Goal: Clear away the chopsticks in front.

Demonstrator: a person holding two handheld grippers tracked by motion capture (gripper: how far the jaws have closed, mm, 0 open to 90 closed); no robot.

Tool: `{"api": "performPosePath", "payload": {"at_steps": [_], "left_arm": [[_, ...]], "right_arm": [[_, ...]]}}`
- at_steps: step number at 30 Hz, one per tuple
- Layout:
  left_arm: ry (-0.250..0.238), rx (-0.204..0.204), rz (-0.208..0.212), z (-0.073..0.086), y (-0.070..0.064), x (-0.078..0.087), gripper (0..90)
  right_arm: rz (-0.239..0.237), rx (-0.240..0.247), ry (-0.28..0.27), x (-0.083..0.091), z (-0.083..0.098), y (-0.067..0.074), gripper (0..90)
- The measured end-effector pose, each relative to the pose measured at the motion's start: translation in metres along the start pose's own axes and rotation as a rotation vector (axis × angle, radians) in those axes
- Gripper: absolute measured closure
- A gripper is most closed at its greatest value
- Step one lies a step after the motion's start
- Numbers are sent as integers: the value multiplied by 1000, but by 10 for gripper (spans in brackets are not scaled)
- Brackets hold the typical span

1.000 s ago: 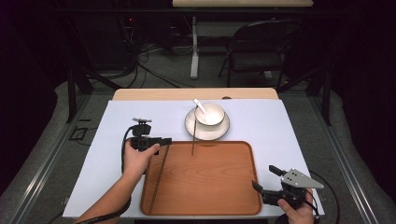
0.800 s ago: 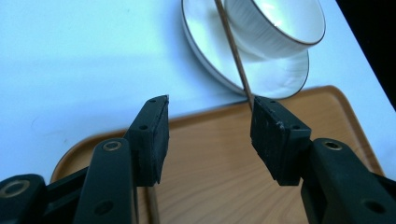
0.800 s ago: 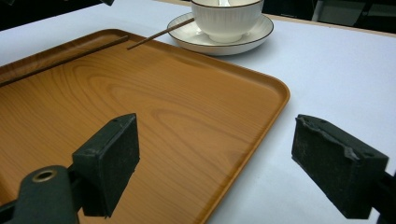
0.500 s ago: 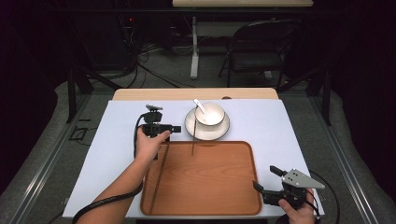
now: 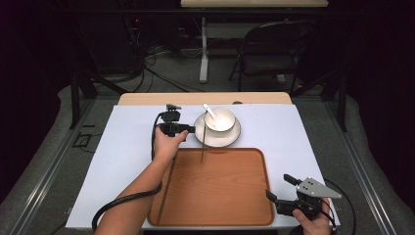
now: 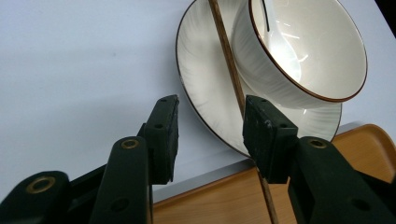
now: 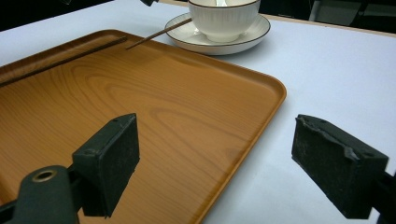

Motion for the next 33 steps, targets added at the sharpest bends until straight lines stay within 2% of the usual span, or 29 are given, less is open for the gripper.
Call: {"api": "performPosePath", "payload": {"at_steps": [5, 8, 16, 25, 30, 33], "left_arm": [[20, 14, 17, -3, -6, -7, 599], [40, 12, 11, -4, -10, -13, 624], [75, 45, 18, -7, -17, -32, 693], [125, 44, 15, -5, -24, -45, 759], [146, 75, 16, -5, -24, -49, 793], [159, 123, 35, -6, -22, -50, 803]], "right_arm": [[-1, 2, 1, 0, 0, 0, 147], [-2, 5, 1, 0, 0, 1, 146], [-4, 11, -3, 0, 0, 1, 147], [-5, 12, -5, 0, 0, 1, 147], [-5, 13, -5, 0, 0, 1, 147], [-5, 12, -6, 0, 0, 1, 147]]}}
Point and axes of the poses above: each handheld gripper's, and its own axes: x roughly backward along the jaws, z roughly out of its underside, y roughly to its left, the point moved 3 cm from there along -x, roughly forward along the jaws, and after that the axes turned 2 degrees about y, right-handed, at the moved point
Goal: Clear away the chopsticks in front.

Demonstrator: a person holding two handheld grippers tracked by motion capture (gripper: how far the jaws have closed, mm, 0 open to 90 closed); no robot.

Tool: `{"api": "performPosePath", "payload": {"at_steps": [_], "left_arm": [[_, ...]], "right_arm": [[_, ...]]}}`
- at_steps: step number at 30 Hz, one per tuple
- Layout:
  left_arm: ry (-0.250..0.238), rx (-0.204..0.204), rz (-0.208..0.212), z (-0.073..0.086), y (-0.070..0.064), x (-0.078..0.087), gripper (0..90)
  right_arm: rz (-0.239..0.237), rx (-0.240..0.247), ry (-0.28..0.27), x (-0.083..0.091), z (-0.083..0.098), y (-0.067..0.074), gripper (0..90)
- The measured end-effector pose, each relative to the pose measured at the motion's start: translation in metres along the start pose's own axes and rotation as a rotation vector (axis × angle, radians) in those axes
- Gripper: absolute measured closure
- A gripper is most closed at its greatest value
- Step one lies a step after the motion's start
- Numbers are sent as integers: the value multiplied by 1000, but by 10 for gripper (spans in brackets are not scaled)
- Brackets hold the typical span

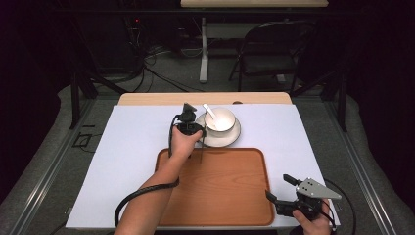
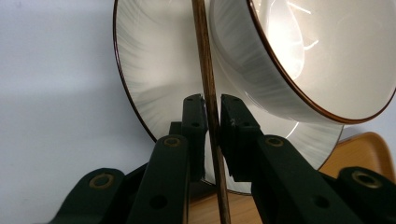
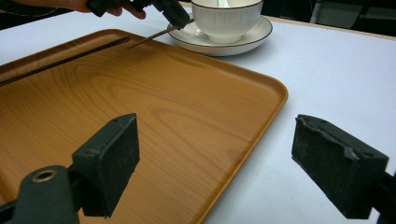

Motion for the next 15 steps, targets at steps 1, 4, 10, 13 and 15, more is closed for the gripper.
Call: {"api": "performPosePath", "payload": {"at_steps": [1, 4, 10, 13, 15], "left_arm": [[4, 15, 5, 0, 0, 0, 807], [17, 41, 4, -2, 2, -1, 831], [22, 85, 12, -2, 6, 0, 852], [18, 91, 10, -2, 8, 4, 852], [11, 97, 12, -2, 10, 8, 852]], "right_arm": [[0, 0, 0, 0, 0, 0, 147], [-1, 0, 0, 0, 0, 0, 147], [0, 2, -1, 0, 0, 0, 147], [0, 1, -1, 0, 0, 0, 147], [0, 2, -1, 0, 0, 0, 147]]}}
Point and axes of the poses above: each handheld gripper's, and its own axes: x roughly backward along the jaws, z roughly out of its underside, y roughly to its left, the point moved 3 cm from there along -x, roughly forward along the jaws, and after that the axes turned 2 degrees about y, right-handed, at the moved point
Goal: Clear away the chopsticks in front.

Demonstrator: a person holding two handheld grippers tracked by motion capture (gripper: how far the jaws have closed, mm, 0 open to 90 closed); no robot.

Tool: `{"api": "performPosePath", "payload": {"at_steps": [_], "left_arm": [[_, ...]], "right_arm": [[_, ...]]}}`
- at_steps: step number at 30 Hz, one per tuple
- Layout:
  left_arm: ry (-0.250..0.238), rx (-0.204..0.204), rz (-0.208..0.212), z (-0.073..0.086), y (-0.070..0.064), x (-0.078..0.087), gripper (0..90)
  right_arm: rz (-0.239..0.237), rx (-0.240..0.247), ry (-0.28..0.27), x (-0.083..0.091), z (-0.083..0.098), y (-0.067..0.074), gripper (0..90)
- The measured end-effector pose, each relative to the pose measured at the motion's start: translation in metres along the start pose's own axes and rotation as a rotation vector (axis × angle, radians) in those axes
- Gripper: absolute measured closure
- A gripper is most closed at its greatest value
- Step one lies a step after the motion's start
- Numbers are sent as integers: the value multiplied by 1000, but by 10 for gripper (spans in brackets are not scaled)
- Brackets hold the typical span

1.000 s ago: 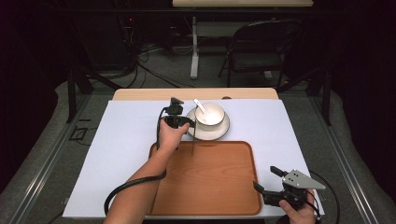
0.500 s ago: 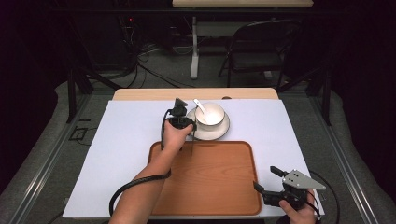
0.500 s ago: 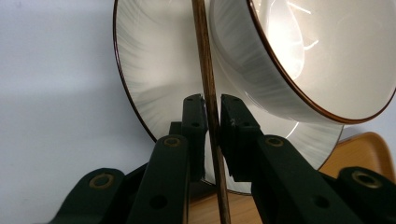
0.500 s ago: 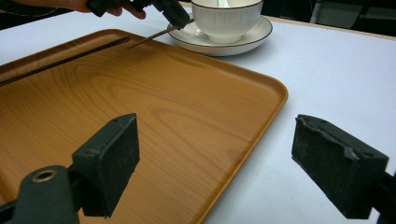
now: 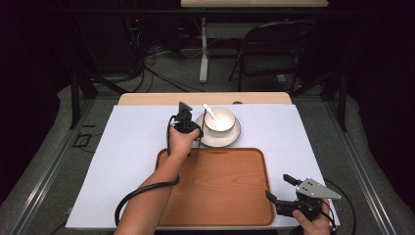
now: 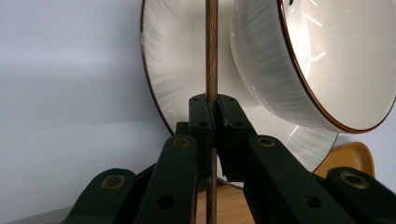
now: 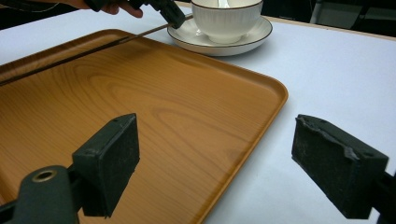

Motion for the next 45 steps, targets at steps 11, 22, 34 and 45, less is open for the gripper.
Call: {"api": "performPosePath", "payload": {"at_steps": [11, 22, 34, 45], "left_arm": [[-44, 7, 15, 11, 27, 48, 852], [-94, -6, 15, 39, 54, 101, 852], [-103, -12, 48, 80, 75, 135, 853], [-93, -26, 66, 119, 82, 137, 853]], "right_arm": [[4, 0, 4, -1, 0, 0, 147], [8, -2, 5, -1, -1, 1, 147], [9, -4, 6, -1, -1, 1, 147], [10, 1, 7, -1, -1, 2, 147]]}}
Point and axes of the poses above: each handheld gripper's, and its own axes: x roughly backward along the jaws, z roughly out of its underside, y roughly to its left, the point moved 3 cm from there along -x, roughly forward along the jaws, and after that the axes turned 2 degrees about y, right-handed, at the moved point
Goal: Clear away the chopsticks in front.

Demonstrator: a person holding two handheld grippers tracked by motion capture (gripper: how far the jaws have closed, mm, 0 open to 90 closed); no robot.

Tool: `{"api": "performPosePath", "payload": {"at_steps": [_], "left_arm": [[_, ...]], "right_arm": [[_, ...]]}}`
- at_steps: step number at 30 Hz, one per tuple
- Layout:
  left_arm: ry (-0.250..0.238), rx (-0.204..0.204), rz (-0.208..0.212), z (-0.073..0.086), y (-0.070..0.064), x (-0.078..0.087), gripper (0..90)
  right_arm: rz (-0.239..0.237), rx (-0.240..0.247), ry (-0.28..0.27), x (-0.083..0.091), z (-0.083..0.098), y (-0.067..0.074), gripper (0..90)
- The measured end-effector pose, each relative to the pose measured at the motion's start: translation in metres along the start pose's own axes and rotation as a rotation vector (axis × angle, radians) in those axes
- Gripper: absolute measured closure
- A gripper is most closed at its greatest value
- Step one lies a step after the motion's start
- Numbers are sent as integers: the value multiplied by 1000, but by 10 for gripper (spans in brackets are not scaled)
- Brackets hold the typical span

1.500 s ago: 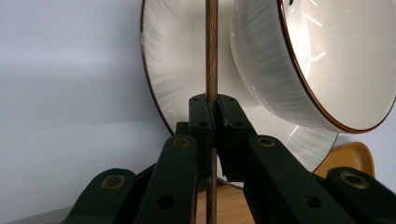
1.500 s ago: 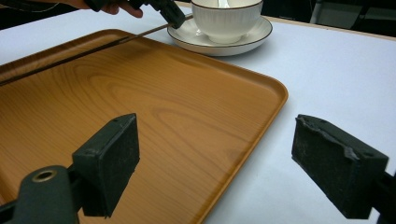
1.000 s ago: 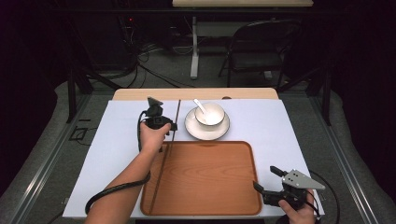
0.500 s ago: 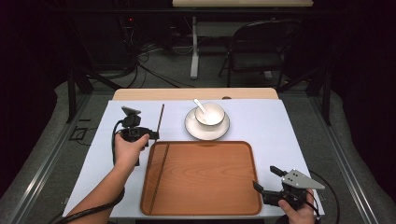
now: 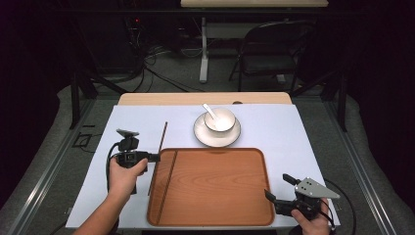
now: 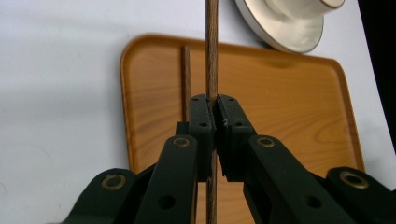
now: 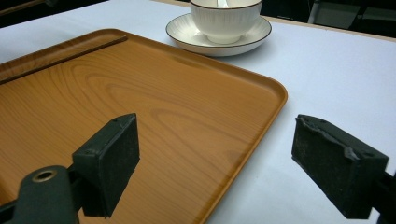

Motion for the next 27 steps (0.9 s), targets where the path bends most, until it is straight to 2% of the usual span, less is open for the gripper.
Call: {"api": "performPosePath", "payload": {"at_steps": [9, 13, 15, 17, 27], "left_arm": [[27, 14, 1, 32, 12, -10, 853], [43, 15, -6, 44, 14, -15, 853], [56, 9, -24, 49, 15, -18, 852], [61, 3, -46, 52, 16, -20, 852], [107, -3, -78, 56, 16, -28, 851]], "right_arm": [[1, 1, 0, 0, 0, 1, 147], [4, 2, -3, 0, 0, 1, 147], [2, 1, 0, -1, 0, 0, 147], [1, 1, -1, -1, 0, 0, 147], [1, 1, -2, 0, 0, 1, 147]]}}
Point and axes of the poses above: each handheld gripper's, and its own axes: x roughly backward along the jaws, z roughly out of its underside, y roughly to its left, the point moved 3 cm from there along -x, roughly forward along the jaws, and after that the axes turned 2 degrees about y, right-handed, at the moved point
